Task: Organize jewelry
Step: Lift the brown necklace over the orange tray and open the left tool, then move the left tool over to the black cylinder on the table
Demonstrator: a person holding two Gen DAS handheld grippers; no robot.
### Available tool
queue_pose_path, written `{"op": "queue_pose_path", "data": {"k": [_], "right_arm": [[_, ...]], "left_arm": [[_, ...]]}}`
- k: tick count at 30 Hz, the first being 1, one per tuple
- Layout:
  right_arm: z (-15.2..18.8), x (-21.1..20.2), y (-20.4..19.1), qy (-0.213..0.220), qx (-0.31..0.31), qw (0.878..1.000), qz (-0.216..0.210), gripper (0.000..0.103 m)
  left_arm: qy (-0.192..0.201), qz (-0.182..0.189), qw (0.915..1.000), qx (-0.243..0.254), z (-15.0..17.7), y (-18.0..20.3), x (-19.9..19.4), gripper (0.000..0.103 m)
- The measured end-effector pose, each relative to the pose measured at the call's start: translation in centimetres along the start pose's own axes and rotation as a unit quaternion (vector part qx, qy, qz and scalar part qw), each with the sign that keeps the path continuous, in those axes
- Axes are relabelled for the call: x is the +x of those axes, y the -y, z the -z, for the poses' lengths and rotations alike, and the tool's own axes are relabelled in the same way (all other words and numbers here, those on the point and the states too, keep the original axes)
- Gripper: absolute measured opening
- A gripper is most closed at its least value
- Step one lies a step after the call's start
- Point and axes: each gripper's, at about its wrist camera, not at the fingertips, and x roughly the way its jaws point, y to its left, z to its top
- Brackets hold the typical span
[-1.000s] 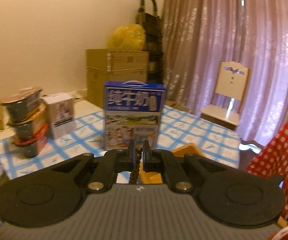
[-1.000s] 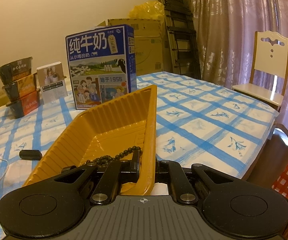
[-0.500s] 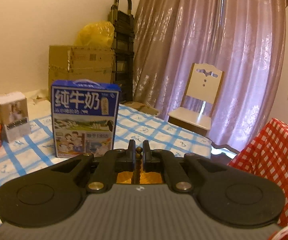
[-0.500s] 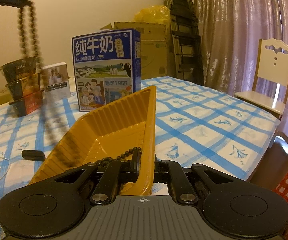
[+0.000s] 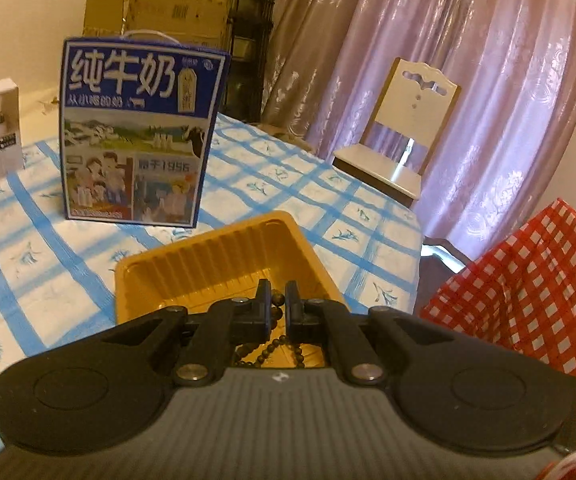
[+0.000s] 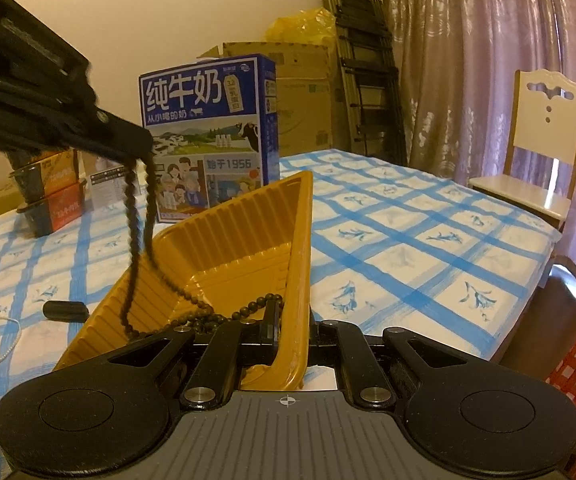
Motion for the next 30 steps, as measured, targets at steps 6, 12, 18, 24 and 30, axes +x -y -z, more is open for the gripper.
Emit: {"op": "queue_pose_path", "data": {"k": [6,12,18,24,30], "right_arm": [[0.0,0.0,0.0,0.000,0.001,1.000,0.000,0.009],[0.1,0.0,0.1,-0.001,0.004,1.000,0.000,0.009],[0.2,0.0,0.2,-0.002,0.005,1.000,0.000,0.009],[0.2,-0.1,0.1,-0.002,0.003,1.000,0.001,0.009],[0.2,-0.1,0.1,-0.002,0.003,1.000,0.001,0.009]], "left_arm": [[-0.019,0.007,0.9997,-0.014,0.7,-0.4,1.5,0.009],[-0.019,-0.009,0.9992,-0.033,1.6,-1.4,0.8,0.017],[-0.001,-0.057,0.9975,-0.042,2.5,-3.2,-2.2,0.026],[-0.003,-0.110,0.9924,-0.055,4.2,-5.8,-5.3,0.028],[-0.011,-0.159,0.9845,-0.075,6.4,-8.8,-8.6,0.028]]}}
